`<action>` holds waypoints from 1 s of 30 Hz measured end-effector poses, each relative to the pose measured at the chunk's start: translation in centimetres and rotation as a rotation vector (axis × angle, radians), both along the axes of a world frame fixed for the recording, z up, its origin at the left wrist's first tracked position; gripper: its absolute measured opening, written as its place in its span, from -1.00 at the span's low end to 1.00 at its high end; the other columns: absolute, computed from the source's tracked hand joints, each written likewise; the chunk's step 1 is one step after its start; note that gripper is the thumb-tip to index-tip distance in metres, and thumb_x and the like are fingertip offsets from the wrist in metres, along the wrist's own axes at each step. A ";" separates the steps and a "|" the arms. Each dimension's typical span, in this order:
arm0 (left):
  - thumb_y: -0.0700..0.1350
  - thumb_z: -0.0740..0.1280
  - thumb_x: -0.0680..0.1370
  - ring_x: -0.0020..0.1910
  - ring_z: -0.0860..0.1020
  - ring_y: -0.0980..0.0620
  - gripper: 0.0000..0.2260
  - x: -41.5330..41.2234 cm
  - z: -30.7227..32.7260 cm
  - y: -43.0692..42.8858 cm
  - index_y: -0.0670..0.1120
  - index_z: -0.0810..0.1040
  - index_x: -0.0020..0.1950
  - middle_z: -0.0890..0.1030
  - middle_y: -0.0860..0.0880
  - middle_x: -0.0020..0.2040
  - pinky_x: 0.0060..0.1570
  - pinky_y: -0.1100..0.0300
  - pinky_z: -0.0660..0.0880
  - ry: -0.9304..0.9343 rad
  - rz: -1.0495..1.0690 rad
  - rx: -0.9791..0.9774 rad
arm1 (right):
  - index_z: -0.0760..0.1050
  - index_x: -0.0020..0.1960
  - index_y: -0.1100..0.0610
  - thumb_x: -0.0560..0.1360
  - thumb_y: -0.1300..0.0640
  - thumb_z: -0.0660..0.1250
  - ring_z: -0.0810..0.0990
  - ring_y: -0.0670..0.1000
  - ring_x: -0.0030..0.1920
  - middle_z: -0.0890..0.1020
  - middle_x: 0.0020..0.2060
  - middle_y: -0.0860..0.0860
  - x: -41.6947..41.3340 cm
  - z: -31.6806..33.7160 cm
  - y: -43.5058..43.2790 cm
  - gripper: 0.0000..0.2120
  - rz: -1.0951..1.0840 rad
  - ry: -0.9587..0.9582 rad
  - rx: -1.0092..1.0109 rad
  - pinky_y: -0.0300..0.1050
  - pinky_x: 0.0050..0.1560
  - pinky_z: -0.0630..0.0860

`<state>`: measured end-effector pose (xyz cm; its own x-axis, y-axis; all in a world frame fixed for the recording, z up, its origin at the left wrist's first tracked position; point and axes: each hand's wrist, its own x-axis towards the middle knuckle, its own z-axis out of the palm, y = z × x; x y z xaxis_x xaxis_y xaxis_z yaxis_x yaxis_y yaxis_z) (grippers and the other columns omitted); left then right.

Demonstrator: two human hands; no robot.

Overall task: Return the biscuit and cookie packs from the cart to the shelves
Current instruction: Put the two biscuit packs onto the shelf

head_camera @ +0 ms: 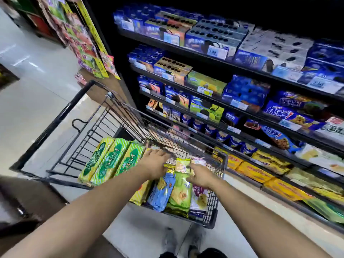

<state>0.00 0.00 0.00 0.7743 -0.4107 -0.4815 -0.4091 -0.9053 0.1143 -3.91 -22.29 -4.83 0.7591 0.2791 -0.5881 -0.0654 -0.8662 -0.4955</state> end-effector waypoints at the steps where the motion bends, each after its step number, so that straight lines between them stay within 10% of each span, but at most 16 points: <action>1: 0.08 0.29 0.59 0.48 0.30 -0.17 -0.48 -0.3 -0.5 -0.1 0.13 0.26 0.53 0.34 -0.05 0.52 0.50 -0.12 0.13 0.055 -0.009 0.042 | 0.25 0.56 0.08 0.56 -0.04 0.39 0.44 0.16 0.41 0.40 0.47 0.16 -0.1 -0.8 0.0 -0.36 -0.009 0.041 0.000 -0.02 0.34 0.41; 13: -0.27 0.32 0.50 0.54 0.27 -0.11 -0.29 2.0 -5.4 0.3 0.01 0.16 0.61 0.25 -0.05 0.59 0.47 -0.02 0.30 0.362 -0.217 0.086 | 0.22 0.57 0.10 0.49 0.00 0.49 0.38 0.13 0.44 0.37 0.48 0.14 0.3 -6.2 -0.1 -0.25 -0.066 0.136 0.015 -0.12 0.37 0.34; 20: -0.02 0.46 0.51 0.34 0.46 -0.18 -0.36 3.6 -7.9 -0.2 0.06 0.27 0.52 0.52 -0.11 0.38 0.26 0.01 0.30 0.469 -0.418 0.115 | 0.35 0.42 0.13 0.47 0.09 0.52 0.50 -0.09 -0.18 0.48 0.32 0.09 -0.1 -7.0 1.3 -0.41 -0.440 0.234 0.172 -0.27 -0.27 0.37; 25: 0.07 0.52 0.46 0.10 0.58 -0.13 -0.37 4.4 -9.0 -0.2 0.04 0.34 0.45 0.61 -0.05 0.22 -0.02 0.10 0.42 0.470 -0.500 0.090 | 0.20 0.49 0.10 0.41 0.09 0.59 0.47 0.04 0.20 0.42 0.33 0.03 -3.0 -7.0 2.3 -0.19 -0.791 0.286 0.311 -0.17 -0.01 0.45; 30: 0.13 0.55 0.40 0.17 0.55 -0.13 -0.29 4.5 -9.6 -0.7 0.04 0.33 0.46 0.52 -0.02 0.31 0.18 -0.05 0.50 0.563 -0.523 0.116 | 0.18 0.46 0.16 0.37 0.14 0.62 0.61 0.11 0.18 0.57 0.25 0.11 -6.1 -7.4 3.7 -0.16 -0.969 0.468 0.362 0.06 0.22 0.56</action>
<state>4.52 -0.67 -9.64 0.1202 -0.5784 -0.8069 -0.6948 -0.6295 0.3477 -9.98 -18.55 -12.25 0.4749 -0.0951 -0.8749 -0.8746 -0.1613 -0.4572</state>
